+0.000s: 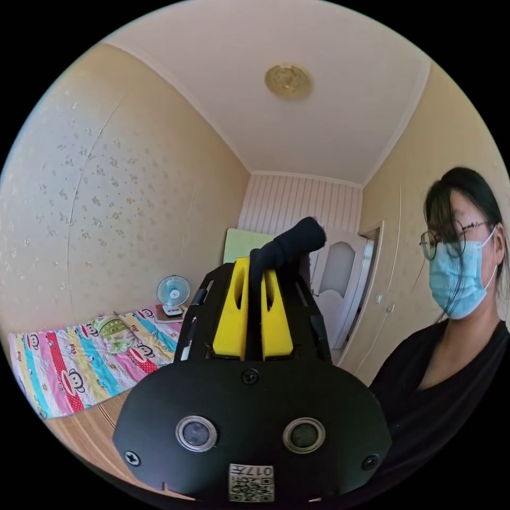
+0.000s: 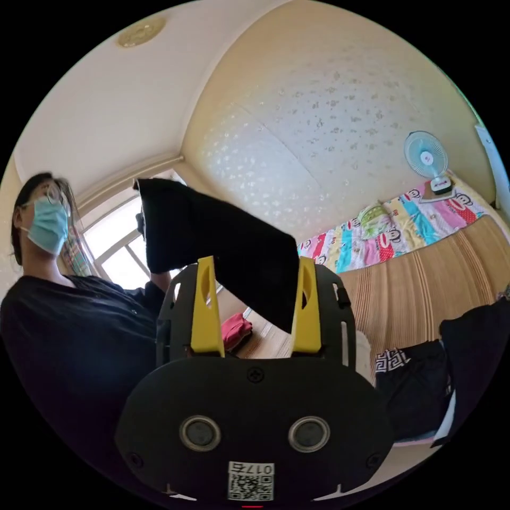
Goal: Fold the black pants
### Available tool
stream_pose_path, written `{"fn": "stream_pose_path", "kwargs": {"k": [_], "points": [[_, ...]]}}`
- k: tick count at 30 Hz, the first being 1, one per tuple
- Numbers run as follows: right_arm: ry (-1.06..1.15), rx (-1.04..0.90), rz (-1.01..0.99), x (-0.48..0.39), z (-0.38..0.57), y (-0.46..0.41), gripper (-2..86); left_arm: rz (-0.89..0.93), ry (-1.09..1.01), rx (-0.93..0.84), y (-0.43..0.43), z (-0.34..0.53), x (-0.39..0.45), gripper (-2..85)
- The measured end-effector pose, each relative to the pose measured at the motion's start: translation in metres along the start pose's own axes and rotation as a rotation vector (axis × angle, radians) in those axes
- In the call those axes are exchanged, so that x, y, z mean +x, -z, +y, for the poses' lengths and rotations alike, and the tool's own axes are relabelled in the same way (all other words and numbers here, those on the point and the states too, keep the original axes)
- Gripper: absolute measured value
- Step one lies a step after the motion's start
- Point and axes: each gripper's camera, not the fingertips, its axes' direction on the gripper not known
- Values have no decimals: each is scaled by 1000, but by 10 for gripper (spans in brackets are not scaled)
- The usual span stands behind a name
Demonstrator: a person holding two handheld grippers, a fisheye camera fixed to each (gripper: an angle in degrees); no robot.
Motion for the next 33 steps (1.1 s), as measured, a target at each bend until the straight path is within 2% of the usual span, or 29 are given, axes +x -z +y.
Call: {"fn": "stream_pose_path", "kwargs": {"k": [2,6,9,11,15,18,20,24,27,31,33], "points": [[69,-53,20,-30,8,-35,247,17,29,28,9,-14,-4,24],[281,-163,247,-110,6,-99,265,1,77,74,31,-44,-8,27],[431,-82,432,-160,7,-118,257,-31,74,90,49,-66,-4,29],[541,-65,444,-185,7,-126,239,-42,73,100,60,-77,-1,30],[695,25,486,-232,3,-132,132,-67,58,130,92,-108,2,32],[733,117,542,-252,-14,-128,85,-78,22,180,127,-132,6,34],[714,188,512,-259,-36,-113,70,-92,0,191,150,-147,7,34],[629,273,304,-266,-92,-76,54,-132,-85,232,217,-173,14,37],[560,343,146,-264,-109,-57,52,-111,-203,191,261,-177,26,40],[494,356,7,-246,-109,-62,51,-139,-148,247,305,-154,21,40],[479,352,7,-237,-112,-73,50,-242,-61,285,316,-141,4,39]]}}
